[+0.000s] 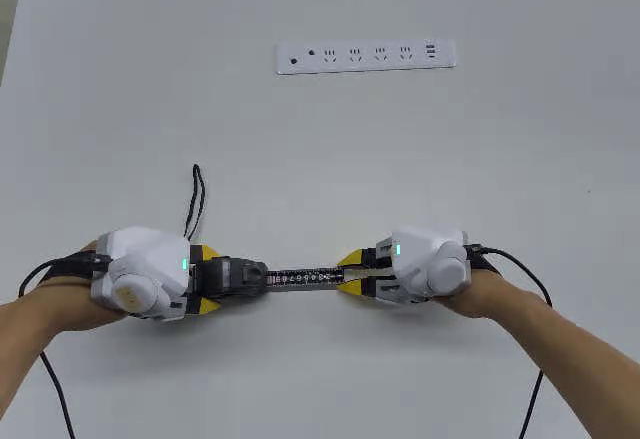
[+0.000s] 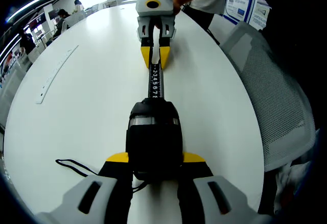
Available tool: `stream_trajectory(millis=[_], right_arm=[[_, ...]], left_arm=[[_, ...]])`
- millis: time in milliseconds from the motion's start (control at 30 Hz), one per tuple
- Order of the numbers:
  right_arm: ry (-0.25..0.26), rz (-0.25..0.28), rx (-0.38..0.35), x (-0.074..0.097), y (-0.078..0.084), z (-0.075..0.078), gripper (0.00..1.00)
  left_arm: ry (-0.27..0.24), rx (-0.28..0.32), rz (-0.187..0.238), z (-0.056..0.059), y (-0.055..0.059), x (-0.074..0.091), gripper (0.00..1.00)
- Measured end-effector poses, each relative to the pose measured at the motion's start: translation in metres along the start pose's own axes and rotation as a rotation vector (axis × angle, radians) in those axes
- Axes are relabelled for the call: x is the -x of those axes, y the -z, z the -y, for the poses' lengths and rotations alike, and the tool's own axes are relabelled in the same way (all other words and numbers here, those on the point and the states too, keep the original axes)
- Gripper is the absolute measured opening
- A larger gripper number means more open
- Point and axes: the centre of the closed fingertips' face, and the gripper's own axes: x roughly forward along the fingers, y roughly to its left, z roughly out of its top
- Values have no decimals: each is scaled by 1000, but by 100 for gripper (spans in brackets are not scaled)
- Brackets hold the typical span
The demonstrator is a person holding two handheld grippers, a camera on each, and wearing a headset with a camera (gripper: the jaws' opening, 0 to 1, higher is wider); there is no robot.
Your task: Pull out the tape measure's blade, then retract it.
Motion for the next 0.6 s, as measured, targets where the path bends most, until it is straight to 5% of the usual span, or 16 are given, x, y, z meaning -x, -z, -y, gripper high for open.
stream_trajectory(millis=[600], right_arm=[[3,-15,-3,19,15,2,10]], left_arm=[[3,3,0,1,-1,0,29]])
